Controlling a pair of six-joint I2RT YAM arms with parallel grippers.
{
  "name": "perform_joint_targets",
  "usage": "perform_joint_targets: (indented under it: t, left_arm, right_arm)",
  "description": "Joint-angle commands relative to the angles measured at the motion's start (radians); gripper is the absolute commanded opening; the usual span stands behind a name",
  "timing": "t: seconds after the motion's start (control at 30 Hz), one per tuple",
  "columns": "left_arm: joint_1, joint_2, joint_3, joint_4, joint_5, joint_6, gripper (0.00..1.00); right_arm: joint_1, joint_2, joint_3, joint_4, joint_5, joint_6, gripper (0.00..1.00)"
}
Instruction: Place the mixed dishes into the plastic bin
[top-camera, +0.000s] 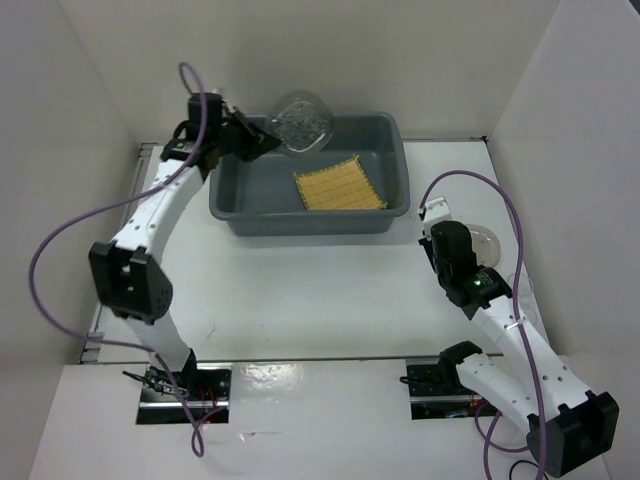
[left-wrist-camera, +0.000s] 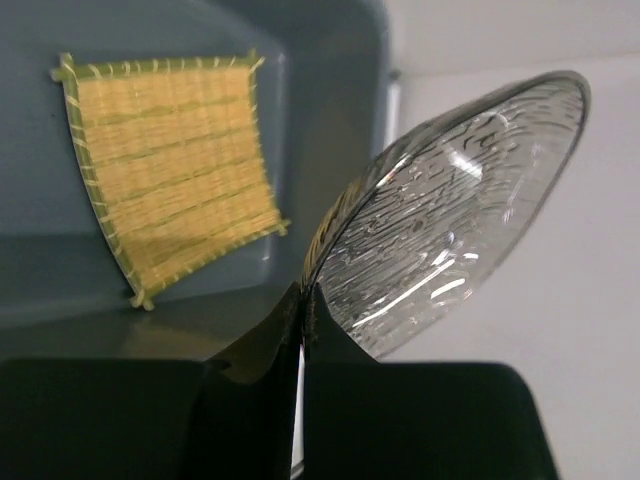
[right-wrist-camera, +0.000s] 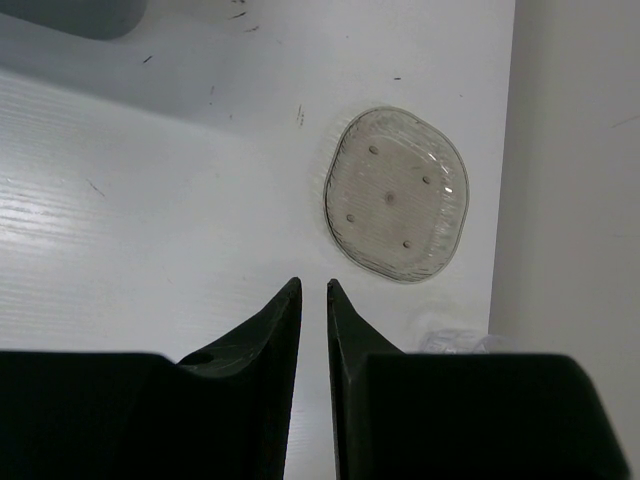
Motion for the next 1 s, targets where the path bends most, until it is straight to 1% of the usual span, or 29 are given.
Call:
perform_joint_targets:
  t: [0.0, 0.17, 0.2, 0.27, 0.3, 0.33, 0.43, 0.47, 0.5, 0.53, 0.57, 0.6, 0.63, 0.67, 0.7, 0.73, 0.77, 0.83, 0.87, 0.9, 0.97]
  left_arm:
    - [-0.052, 0.147, 0.118, -0.130, -0.031, 0.118, 0.00]
    - [-0.096, 0.373, 0.308, -0.208, -0.065, 0.186, 0.00]
    - [-0.109, 0.455, 0.423, -0.275, -0.076, 0.210, 0.00]
    - [-0.121, 0.528, 0.525, -0.349, -0.076, 0.221, 0.00]
    - [-0.130, 0.584, 0.571, -0.363, -0.076, 0.233, 0.00]
    - [-0.130, 0.606, 0.638, -0.363, -0.076, 0.233, 0.00]
    - [-0.153, 0.706, 0.761, -0.423, -0.065, 0.233, 0.00]
    - [-0.164, 0.741, 0.889, -0.479, -0.065, 0.244, 0.00]
    - [-0.164, 0.828, 0.971, -0.518, -0.065, 0.244, 0.00]
    - [-0.173, 0.883, 1.067, -0.562, -0.065, 0.244, 0.00]
    - [-0.173, 0.946, 1.185, -0.663, -0.044, 0.244, 0.00]
    - [-0.173, 1.062, 1.403, -0.714, -0.030, 0.235, 0.00]
    - [-0.160, 1.044, 1.305, -0.671, 0.025, 0.221, 0.00]
    - [-0.160, 1.059, 1.271, -0.649, 0.044, 0.221, 0.00]
    - [-0.169, 1.089, 1.377, -0.678, 0.010, 0.221, 0.00]
    - [-0.169, 1.126, 1.396, -0.708, -0.019, 0.221, 0.00]
    - [-0.169, 1.107, 1.348, -0.696, -0.009, 0.221, 0.00]
    - [-0.169, 1.151, 1.391, -0.710, -0.019, 0.230, 0.00]
    - [-0.169, 1.142, 1.381, -0.710, -0.019, 0.230, 0.00]
    - [-0.169, 1.172, 1.417, -0.710, -0.010, 0.230, 0.01]
    - [-0.169, 1.183, 1.416, -0.719, -0.001, 0.220, 0.02]
  right_arm:
    - [-0.003, 0.001, -0.006, 0.039, 0.026, 0.015, 0.21]
    - [0.006, 0.001, -0.006, 0.039, 0.026, 0.015, 0.21]
    - [0.006, 0.001, -0.006, 0.039, 0.026, 0.015, 0.21]
    - [0.006, 0.001, -0.006, 0.039, 0.026, 0.015, 0.21]
    - [0.006, 0.001, -0.006, 0.039, 0.017, 0.015, 0.21]
    - [0.006, 0.001, -0.006, 0.039, 0.017, 0.015, 0.21]
    - [0.006, 0.001, -0.006, 0.039, 0.017, 0.015, 0.21]
    - [0.006, 0.001, -0.006, 0.039, 0.017, 0.015, 0.21]
    - [0.006, 0.001, -0.006, 0.039, 0.017, 0.015, 0.21]
    - [0.006, 0.001, -0.006, 0.039, 0.017, 0.015, 0.21]
    - [0.006, 0.001, -0.006, 0.039, 0.017, 0.015, 0.21]
    - [0.006, 0.001, -0.006, 0.039, 0.017, 0.015, 0.21]
    - [0.006, 0.001, -0.006, 0.039, 0.017, 0.015, 0.21]
    - [0.006, 0.001, -0.006, 0.039, 0.017, 0.015, 0.21]
    - [0.006, 0.011, -0.006, 0.039, 0.017, 0.015, 0.21]
    - [0.006, 0.011, -0.006, 0.039, 0.017, 0.015, 0.21]
    - [0.006, 0.011, -0.006, 0.039, 0.017, 0.015, 0.21]
    - [0.006, 0.021, -0.006, 0.039, 0.006, 0.015, 0.21]
    - [0.006, 0.021, -0.006, 0.039, 0.006, 0.015, 0.21]
    - [0.015, 0.021, -0.006, 0.039, 0.006, 0.015, 0.21]
    - [0.016, 0.021, -0.006, 0.039, 0.006, 0.015, 0.21]
